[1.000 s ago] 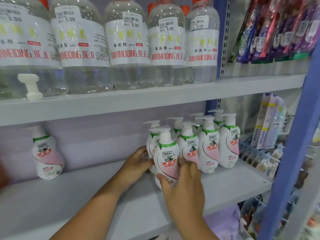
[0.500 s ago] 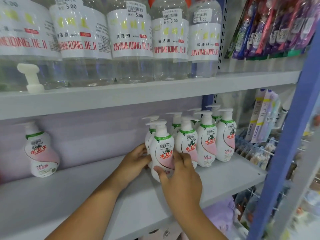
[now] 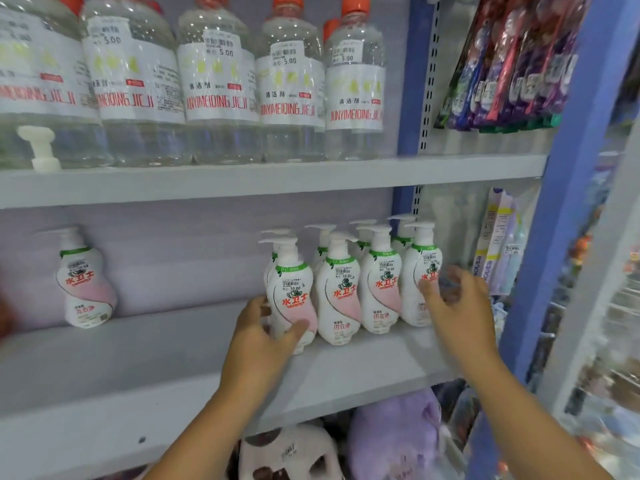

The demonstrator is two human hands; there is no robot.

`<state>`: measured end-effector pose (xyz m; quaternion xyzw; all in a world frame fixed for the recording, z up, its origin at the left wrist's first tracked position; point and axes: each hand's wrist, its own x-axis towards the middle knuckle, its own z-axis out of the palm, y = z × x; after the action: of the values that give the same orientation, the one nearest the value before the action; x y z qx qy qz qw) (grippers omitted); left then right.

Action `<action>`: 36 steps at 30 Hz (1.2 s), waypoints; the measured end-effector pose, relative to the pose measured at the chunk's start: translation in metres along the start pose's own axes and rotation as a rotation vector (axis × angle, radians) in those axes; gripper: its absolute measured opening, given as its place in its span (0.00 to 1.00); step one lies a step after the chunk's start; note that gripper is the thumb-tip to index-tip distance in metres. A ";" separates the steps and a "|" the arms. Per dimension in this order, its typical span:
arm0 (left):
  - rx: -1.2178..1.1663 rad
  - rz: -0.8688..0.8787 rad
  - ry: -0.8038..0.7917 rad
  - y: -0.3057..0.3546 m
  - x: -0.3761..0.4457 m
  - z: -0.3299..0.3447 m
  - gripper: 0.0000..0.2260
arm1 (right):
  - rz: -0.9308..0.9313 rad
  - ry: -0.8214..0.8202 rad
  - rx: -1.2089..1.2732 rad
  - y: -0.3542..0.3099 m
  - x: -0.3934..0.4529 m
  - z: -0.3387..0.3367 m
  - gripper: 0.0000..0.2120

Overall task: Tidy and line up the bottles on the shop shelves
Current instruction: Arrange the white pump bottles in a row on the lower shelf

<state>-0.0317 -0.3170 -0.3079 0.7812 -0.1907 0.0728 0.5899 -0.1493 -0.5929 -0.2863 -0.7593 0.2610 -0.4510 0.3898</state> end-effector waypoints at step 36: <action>0.098 -0.262 0.501 -0.143 0.134 -0.261 0.30 | -0.127 -0.092 -0.118 -0.091 -0.137 0.143 0.37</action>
<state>0.1756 -0.0642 -0.3136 0.7844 0.0674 0.1957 0.5846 -0.0803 -0.3889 -0.3183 -0.8158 0.2202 -0.4233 0.3267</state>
